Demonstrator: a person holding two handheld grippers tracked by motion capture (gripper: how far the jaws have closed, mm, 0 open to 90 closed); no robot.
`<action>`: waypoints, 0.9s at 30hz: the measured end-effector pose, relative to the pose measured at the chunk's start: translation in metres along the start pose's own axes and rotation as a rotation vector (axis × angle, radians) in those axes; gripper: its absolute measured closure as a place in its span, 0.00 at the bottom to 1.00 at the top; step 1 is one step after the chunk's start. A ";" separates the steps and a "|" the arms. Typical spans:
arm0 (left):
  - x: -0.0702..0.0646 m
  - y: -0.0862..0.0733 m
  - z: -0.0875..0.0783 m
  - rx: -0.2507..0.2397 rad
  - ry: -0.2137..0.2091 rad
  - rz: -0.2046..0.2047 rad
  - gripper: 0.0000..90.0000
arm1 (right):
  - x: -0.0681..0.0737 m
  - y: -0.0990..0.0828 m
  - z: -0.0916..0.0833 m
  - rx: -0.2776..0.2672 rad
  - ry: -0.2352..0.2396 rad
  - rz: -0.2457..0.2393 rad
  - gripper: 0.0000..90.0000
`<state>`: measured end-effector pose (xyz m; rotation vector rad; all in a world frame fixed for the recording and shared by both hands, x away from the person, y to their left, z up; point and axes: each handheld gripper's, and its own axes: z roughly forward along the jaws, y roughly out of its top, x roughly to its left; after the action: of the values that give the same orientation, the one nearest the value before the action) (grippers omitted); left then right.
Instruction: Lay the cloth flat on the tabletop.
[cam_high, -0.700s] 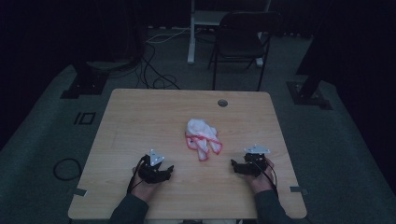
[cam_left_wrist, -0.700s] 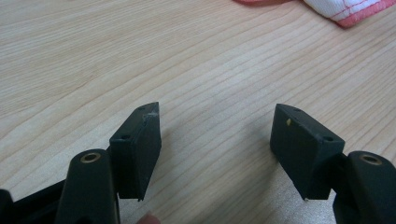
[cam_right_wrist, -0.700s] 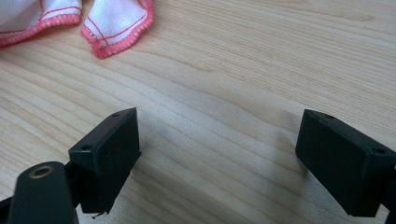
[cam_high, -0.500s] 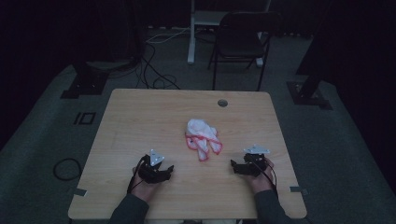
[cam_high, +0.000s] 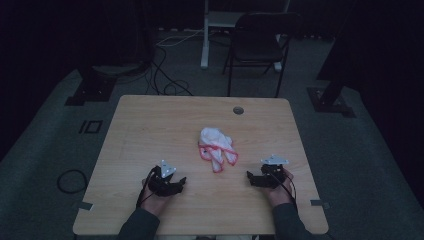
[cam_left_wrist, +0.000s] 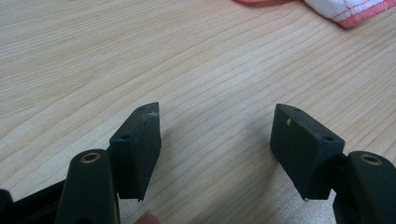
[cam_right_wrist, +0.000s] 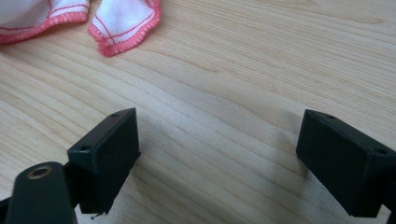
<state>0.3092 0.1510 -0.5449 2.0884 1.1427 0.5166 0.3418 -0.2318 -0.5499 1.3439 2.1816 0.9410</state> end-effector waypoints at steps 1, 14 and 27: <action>0.000 0.000 0.000 0.000 0.000 0.000 0.38 | 0.000 0.000 0.000 0.000 0.000 0.000 0.15; -0.003 0.003 -0.002 0.013 -0.016 0.018 0.56 | 0.003 0.004 -0.003 -0.001 -0.012 0.005 0.38; -0.023 0.015 0.000 -0.002 -0.067 0.094 0.60 | 0.013 0.018 -0.016 -0.089 0.036 -0.023 0.61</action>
<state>0.3054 0.1264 -0.5345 2.1491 1.0093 0.4884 0.3366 -0.2200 -0.5263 1.2677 2.1498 1.0492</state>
